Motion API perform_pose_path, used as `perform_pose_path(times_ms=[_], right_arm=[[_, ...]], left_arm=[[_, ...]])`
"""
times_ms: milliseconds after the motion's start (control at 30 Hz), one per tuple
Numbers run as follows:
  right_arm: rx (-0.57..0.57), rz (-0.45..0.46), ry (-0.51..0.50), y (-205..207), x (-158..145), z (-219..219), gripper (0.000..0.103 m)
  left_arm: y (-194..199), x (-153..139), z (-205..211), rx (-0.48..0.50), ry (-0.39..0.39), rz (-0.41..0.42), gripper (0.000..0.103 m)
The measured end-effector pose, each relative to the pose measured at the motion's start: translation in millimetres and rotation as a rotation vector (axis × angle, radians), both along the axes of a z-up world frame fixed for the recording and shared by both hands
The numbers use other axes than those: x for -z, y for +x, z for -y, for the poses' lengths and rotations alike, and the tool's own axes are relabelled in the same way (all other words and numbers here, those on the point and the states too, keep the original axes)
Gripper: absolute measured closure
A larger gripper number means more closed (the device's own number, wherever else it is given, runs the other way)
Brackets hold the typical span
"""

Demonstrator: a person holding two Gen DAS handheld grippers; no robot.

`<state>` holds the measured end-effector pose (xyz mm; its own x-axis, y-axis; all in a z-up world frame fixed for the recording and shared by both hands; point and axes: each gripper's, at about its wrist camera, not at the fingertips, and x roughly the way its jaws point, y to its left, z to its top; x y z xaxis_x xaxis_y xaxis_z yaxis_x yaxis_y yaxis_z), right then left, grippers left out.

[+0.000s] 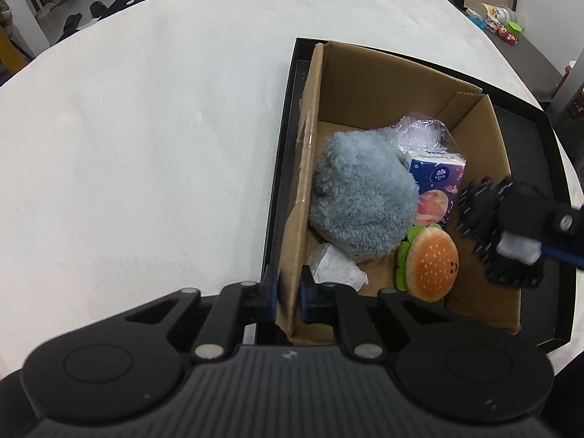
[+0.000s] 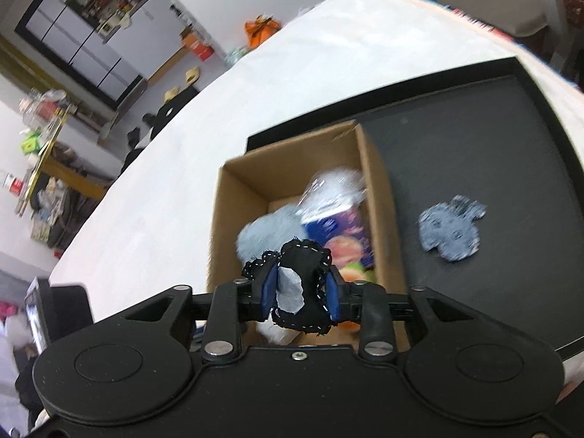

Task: Organize soft objects
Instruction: 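Carry the black patch into the box and release it with the right gripper, then lower the right gripper onto the blue denim bunny plush and close it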

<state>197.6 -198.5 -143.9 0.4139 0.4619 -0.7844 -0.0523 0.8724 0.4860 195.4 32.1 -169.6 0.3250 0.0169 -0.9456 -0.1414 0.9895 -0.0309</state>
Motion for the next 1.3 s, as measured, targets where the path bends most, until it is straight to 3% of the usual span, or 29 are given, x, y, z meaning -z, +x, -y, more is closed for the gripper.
perform_pose_path(times_ms=[67, 133, 767, 1033, 1300], right_arm=[[-0.016, -0.028, 0.014, -1, 1, -3, 0.051], [-0.020, -0.034, 0.014, -3, 1, -5, 0.047], [0.050, -0.038, -0.019, 0, 4, 34, 0.046], [0.129, -0.025, -0.009, 4, 13, 63, 0.046], [0.159, -0.034, -0.017, 14, 34, 82, 0.046]], left_arm=[[0, 0, 0, 0.000, -0.002, 0.001, 0.093], [-1, 0, 0, -0.001, -0.005, 0.002, 0.092], [-1, -3, 3, 0.007, 0.012, -0.010, 0.090], [1, -2, 9, 0.017, 0.032, -0.022, 0.087], [7, -7, 12, 0.006, 0.055, -0.006, 0.060]])
